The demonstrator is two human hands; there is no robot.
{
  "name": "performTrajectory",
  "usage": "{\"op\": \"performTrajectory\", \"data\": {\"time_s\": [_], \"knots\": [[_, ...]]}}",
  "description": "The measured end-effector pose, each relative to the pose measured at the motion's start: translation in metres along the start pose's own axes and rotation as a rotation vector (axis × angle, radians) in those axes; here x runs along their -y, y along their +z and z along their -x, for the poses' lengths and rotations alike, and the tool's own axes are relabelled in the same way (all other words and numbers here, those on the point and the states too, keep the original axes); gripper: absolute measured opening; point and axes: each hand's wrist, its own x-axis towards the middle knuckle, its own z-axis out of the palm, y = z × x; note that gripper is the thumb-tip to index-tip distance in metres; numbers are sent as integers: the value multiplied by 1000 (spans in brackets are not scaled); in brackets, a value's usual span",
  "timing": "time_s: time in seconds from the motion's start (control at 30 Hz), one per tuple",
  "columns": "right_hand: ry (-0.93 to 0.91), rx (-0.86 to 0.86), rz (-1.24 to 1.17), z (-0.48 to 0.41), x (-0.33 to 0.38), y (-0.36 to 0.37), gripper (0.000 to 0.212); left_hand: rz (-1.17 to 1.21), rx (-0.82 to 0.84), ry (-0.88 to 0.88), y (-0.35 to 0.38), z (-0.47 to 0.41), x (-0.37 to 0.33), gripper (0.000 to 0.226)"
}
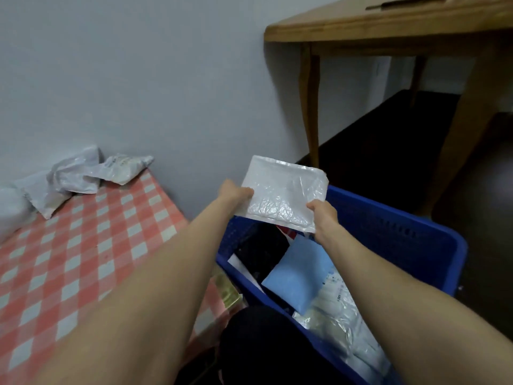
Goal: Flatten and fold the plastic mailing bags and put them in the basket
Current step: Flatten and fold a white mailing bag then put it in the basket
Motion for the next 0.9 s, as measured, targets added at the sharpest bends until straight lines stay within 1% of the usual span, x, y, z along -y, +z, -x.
{"op": "performTrajectory", "data": {"time_s": [0.03, 0.07, 0.13, 0.23, 0.3, 0.33, 0.43, 0.53, 0.6, 0.7, 0.8, 0.9], "knots": [[9, -10, 4, -4, -3, -3, 21, -45, -8, 8, 7, -7, 1, 30], [17, -22, 12, -8, -7, -6, 22, -89, -15, 13, 12, -14, 2, 27], [60, -5, 17, -14, -12, -13, 22, -138, -39, 31, 22, -22, 2, 28], [182, 122, 115, -18, -23, -22, 35, -179, -57, 27, 33, -33, 4, 29], [248, 157, 157, -24, -34, -26, 32, -237, -54, 18, 39, -45, 9, 26], [269, 156, 143, -29, -40, -25, 29, -275, -45, 17, 40, -50, 11, 29], [293, 105, 114, -44, -58, -18, 22, -365, -20, 24, 42, -62, 18, 24], [299, 48, 100, -65, -80, -7, 13, -466, -5, 20, 42, -76, 24, 35], [306, -8, 99, -82, -98, -2, 17, -526, 16, 10, 40, -86, 28, 37], [314, -88, 135, -102, -126, 2, 17, -576, 47, 1, 38, -97, 29, 40], [328, -123, 220, -120, -152, 13, 17, -631, 80, 15, 40, -109, 34, 39], [321, -143, 314, -126, -170, 24, 19, -677, 126, -8, 43, -118, 44, 38]]}}
